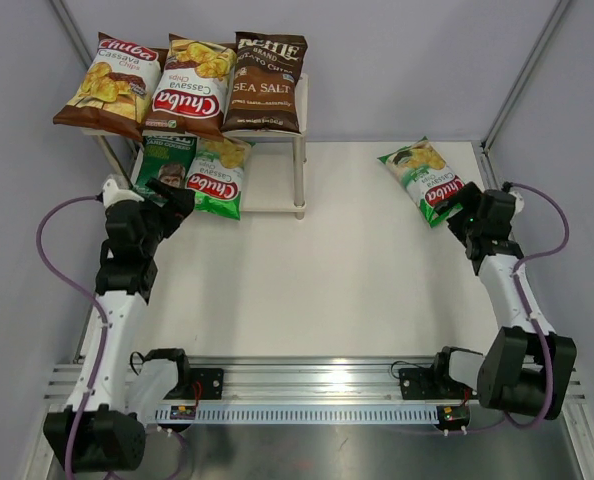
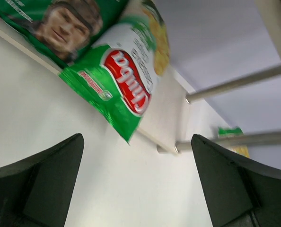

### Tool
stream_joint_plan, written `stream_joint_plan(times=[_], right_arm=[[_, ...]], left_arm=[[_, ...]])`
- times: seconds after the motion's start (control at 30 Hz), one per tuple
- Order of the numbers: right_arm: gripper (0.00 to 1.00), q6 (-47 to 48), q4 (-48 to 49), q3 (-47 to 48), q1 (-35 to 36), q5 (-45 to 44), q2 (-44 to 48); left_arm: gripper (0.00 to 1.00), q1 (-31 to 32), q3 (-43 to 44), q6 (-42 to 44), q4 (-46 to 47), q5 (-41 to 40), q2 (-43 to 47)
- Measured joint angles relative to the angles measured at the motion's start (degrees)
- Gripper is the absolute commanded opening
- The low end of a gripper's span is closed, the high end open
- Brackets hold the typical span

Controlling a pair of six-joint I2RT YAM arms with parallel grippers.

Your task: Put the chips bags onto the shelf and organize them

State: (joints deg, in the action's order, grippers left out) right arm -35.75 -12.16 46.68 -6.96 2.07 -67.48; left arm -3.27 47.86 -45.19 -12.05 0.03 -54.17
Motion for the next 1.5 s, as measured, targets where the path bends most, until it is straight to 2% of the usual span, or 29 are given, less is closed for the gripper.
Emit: stream_joint_plan(times=[0.13,0.23,0.43,0.73,0.87,0.97,1.0,1.07,1.3,1.5], right_arm=[[0.99,-5.79,11.45,-4.13,-9.77,3.74,-3.82],[0.99,-9.97,20.96,-6.80,-14.19,9.62,-10.54],[0.99,-13.97,33.88,-5.66,-15.21,18.23,-27.36],[0.97,-20.15,51.08,0.96,-15.76,26.58,-44.89],[0.85,-22.91,56.46,5.57,-15.80,29.35,-51.28],[0.61,-24.13,58.07,8.26,-15.85,30.58,-54.73],[0.47,-24.44,58.53,8.52,-15.87,30.75,-55.49],[0.38,-25.33,59.63,8.61,-15.93,31.45,-56.65],[0.25,-25.70,63.65,6.60,-15.72,33.11,-54.75],[0.18,-20.11,56.33,0.92,-12.79,32.09,-43.47]], left_arm=[[0.99,4.26,-3.10,2.25,-3.37,3.52,9.66],[0.99,8.57,-3.65,4.22,-5.97,5.97,12.68],[0.99,15.63,-3.74,9.01,-11.89,10.51,13.77],[0.99,16.00,-3.74,16.52,-17.53,16.68,16.33],[0.99,16.00,-3.74,18.38,-18.34,18.56,16.22],[0.99,16.00,-3.74,19.39,-18.36,19.52,16.22],[0.99,16.00,-3.74,19.71,-18.38,19.74,16.22],[0.99,16.00,-3.74,20.04,-18.36,19.98,16.24],[0.99,16.00,-3.74,20.74,-18.29,20.72,16.22],[0.99,16.00,-3.74,20.68,-18.08,20.79,16.20]])
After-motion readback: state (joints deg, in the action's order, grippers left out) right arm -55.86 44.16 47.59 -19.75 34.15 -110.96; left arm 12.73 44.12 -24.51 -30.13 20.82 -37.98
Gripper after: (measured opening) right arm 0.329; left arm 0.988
